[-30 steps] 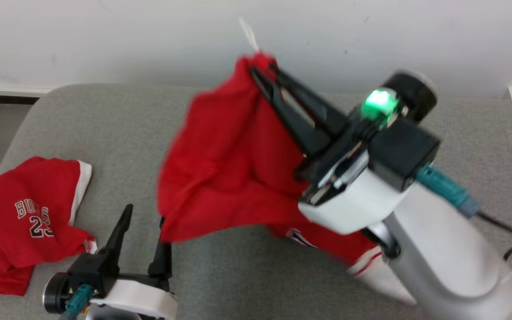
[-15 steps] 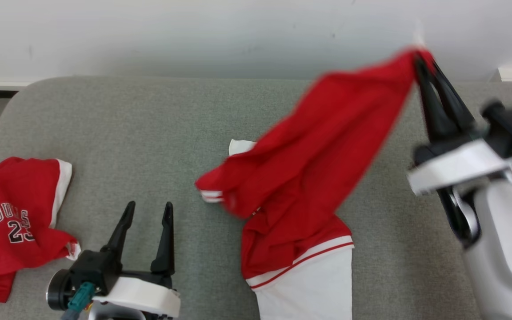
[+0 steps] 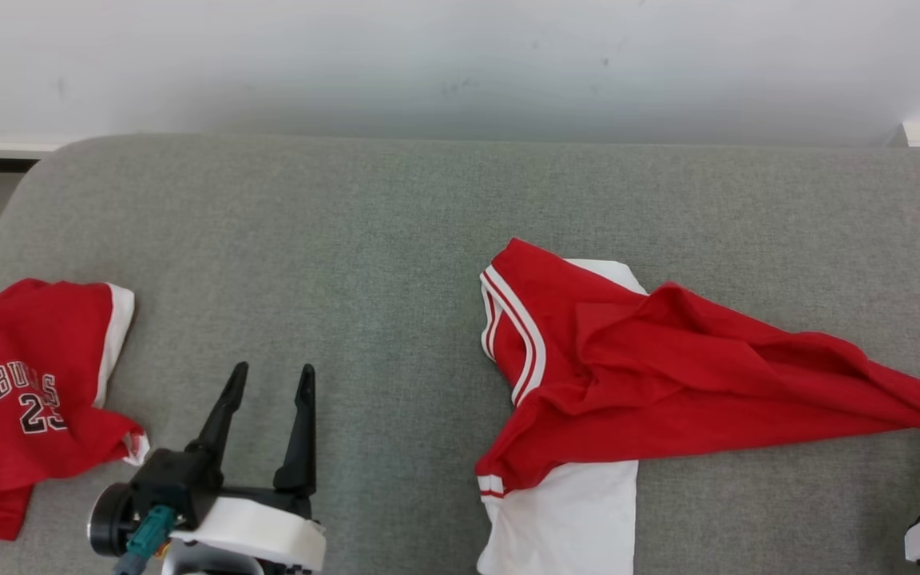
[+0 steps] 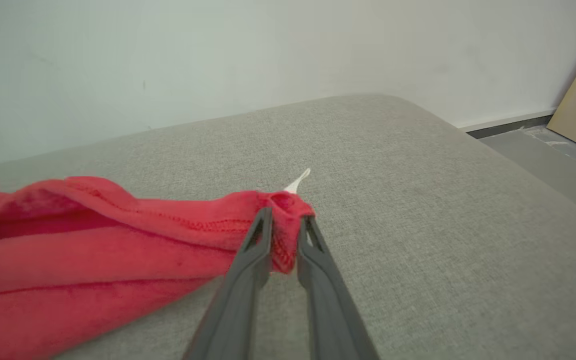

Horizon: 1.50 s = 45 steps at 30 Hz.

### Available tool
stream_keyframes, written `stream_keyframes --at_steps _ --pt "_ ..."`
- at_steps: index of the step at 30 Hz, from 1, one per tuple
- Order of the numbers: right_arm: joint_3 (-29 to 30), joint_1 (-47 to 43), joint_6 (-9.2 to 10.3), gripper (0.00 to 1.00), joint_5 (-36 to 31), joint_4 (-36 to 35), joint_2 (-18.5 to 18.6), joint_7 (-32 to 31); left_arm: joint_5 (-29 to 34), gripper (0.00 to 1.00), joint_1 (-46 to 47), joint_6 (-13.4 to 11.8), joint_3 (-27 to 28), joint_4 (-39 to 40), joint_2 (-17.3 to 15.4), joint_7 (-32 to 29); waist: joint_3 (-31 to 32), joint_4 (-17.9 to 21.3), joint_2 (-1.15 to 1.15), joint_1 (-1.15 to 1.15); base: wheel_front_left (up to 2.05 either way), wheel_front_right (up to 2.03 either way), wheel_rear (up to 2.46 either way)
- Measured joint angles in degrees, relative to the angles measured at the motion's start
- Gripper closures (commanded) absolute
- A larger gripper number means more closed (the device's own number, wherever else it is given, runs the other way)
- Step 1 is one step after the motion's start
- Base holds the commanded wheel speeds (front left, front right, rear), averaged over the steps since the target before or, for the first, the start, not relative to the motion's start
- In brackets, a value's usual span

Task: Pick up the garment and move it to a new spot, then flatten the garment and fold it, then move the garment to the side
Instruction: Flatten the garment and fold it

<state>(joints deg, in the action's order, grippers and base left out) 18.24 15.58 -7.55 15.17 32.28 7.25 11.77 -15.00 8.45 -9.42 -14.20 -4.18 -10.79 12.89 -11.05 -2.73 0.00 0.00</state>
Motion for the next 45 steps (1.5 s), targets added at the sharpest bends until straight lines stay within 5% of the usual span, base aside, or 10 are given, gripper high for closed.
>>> stream_keyframes --at_steps 7,18,24,38,45 --pt "-3.4 -3.9 0.00 0.00 -1.9 -5.3 -0.9 0.9 -0.1 0.00 -1.4 -0.7 0.5 -0.1 -0.9 0.3 1.9 0.7 0.00 0.00 0.00 0.00 0.00" --pt "-15.3 -11.6 0.00 0.00 -6.1 -33.5 -2.7 -9.8 0.0 0.00 -4.0 -2.3 1.2 2.0 -2.8 -0.3 5.2 1.0 0.00 0.00 0.00 0.00 0.00" --pt "-16.4 -16.1 0.00 0.00 -6.0 -41.7 -3.7 -14.7 0.1 0.00 -5.3 -3.0 1.3 3.3 -3.3 -0.9 5.7 1.0 0.00 -0.01 0.00 0.00 0.00" --pt "-16.2 -17.4 0.00 0.00 -6.0 -44.9 -4.2 -17.2 0.0 0.00 -5.5 -3.6 1.1 4.0 -3.7 -1.3 5.0 0.9 0.00 0.00 0.00 0.00 0.00" --pt "-22.2 -14.0 0.00 0.00 -5.4 -40.5 -3.5 -19.3 -0.1 0.00 -4.2 -3.5 0.4 4.2 -3.5 -1.2 3.6 0.1 0.00 0.00 0.00 0.00 0.00"
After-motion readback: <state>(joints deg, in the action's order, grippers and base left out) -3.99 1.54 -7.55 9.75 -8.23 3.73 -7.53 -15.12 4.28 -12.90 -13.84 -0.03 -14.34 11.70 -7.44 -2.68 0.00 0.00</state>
